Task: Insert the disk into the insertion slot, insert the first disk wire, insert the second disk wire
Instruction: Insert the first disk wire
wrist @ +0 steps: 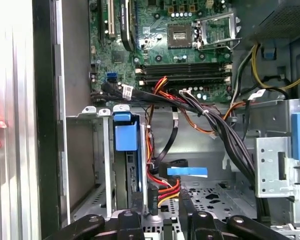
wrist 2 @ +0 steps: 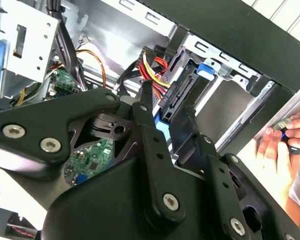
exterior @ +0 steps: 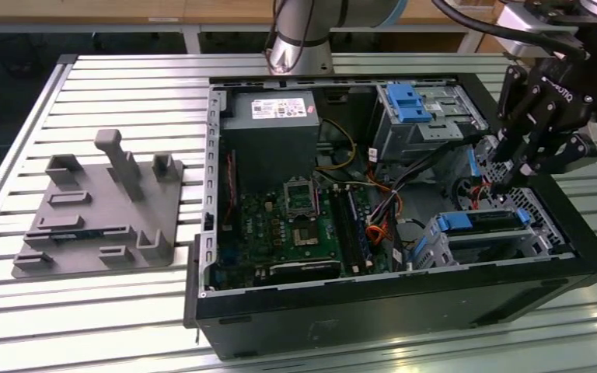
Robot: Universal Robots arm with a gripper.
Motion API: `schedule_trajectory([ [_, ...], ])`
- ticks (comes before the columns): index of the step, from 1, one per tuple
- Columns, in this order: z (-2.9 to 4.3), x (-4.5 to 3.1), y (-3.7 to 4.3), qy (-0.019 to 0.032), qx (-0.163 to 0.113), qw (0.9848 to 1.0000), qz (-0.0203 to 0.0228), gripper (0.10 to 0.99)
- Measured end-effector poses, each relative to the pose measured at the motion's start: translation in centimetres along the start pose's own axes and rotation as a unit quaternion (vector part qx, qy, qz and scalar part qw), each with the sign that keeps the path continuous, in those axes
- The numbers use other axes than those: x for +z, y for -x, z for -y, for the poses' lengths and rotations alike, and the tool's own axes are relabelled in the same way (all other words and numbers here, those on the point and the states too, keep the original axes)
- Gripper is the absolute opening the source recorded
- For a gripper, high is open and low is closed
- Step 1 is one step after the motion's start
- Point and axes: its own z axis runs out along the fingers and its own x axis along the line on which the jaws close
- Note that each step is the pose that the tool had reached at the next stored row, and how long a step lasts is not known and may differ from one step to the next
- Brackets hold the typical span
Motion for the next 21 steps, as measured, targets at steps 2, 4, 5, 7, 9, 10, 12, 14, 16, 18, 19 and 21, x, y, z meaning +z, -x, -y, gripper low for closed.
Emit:
schedule_trajectory([
  [2, 0.05, 0.22, 0.01, -0.0003, 0.0, 1.0, -0.0036, 0.416],
  [4, 0.13, 0.38, 0.03, -0.0006, 0.0, 1.0, -0.0089, 0.416],
  [5, 0.16, 0.46, 0.04, -0.0008, 0.0, 0.9999, -0.012, 0.416],
  [7, 0.21, 0.62, 0.07, -0.0011, 0.0, 0.9998, -0.018, 0.416],
  [9, 0.24, 0.77, 0.11, -0.0014, 0.0, 0.9997, -0.0239, 0.416],
  [10, 0.26, 0.9, 0.16, -0.0015, 0.0, 0.9997, -0.0262, 0.416],
  [12, 0.28, 1.17, 0.33, -0.0016, 0.0, 0.9996, -0.0293, 0.416],
  [14, 0.3, 1.36, 0.57, -0.0018, 0.0, 0.9994, -0.0352, 0.416],
  [16, 0.33, 1.46, 0.75, -0.0017, 0.0, 0.999, -0.0452, 0.416],
  [18, 0.34, 1.57, 0.92, -0.0013, 0.0, 0.9988, -0.0494, 0.416],
  [19, 0.33, 1.65, 1.01, -0.0013, 0.0, 0.9988, -0.0495, 0.416],
  [21, 0.33, 1.78, 1.11, -0.0012, 0.0, 0.9988, -0.0495, 0.416],
])
